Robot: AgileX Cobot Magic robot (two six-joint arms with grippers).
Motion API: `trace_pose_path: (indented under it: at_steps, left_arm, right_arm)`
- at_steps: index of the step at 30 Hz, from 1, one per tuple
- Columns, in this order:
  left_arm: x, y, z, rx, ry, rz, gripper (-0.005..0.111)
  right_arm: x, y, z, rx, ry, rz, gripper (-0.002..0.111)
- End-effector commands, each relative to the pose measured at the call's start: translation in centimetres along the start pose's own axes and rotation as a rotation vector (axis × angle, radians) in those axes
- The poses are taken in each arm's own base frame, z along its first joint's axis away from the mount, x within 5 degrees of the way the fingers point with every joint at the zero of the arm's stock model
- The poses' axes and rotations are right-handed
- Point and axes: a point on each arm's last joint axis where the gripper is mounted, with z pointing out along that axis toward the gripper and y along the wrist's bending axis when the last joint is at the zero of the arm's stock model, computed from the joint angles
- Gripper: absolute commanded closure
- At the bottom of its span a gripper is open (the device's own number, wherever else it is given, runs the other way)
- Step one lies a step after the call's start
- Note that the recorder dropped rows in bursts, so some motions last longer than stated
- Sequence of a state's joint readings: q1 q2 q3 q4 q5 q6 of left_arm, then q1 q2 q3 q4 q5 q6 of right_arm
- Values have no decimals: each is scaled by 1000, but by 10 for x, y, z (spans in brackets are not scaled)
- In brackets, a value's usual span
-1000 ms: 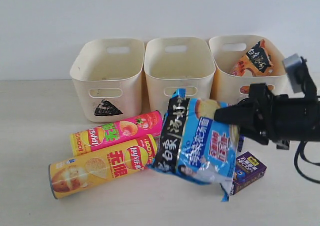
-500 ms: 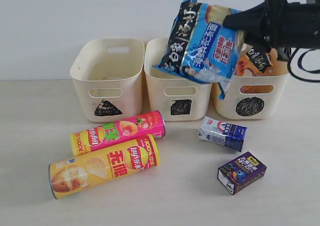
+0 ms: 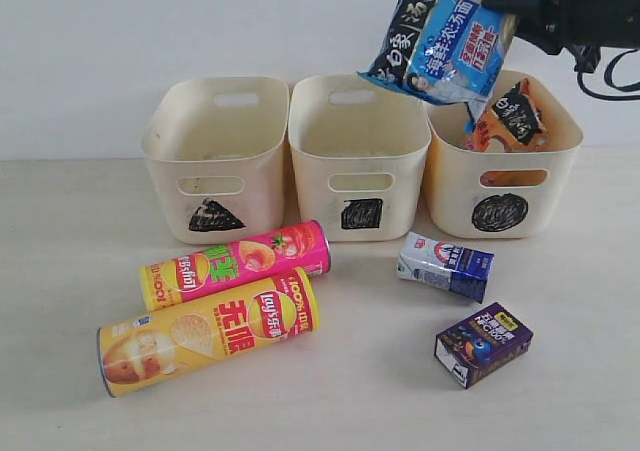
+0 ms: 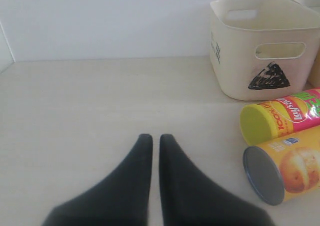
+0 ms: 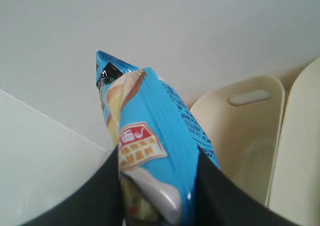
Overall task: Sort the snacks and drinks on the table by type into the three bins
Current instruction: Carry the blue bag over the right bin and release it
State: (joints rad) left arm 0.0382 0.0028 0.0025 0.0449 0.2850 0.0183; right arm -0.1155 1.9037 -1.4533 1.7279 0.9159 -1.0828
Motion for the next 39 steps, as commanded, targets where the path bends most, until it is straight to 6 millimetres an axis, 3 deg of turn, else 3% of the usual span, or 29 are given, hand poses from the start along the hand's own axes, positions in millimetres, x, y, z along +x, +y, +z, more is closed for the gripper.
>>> trace_pose_path:
  at_steps: [1, 11, 21, 28, 32, 39]
  left_arm:
    - [-1, 0, 0, 1, -10, -3, 102]
    - [-2, 0, 0, 1, -13, -3, 102]
    - [-1, 0, 0, 1, -11, -3, 102]
    - [-1, 0, 0, 1, -11, -3, 102]
    - [-1, 0, 0, 1, -11, -3, 102]
    - [-2, 0, 0, 1, -13, -3, 102]
  right_arm:
    - [-19, -11, 5, 70, -79, -27, 108]
    - [-27, -44, 8, 298, -168, -98, 108]
    - [-12, -79, 18, 378, -126, -117, 108]
    - [-5, -83, 24, 378, -107, -113, 107]
    - [-2, -81, 28, 385, -104, -116, 88]
    - [0, -80, 32, 402, -91, -179, 25]
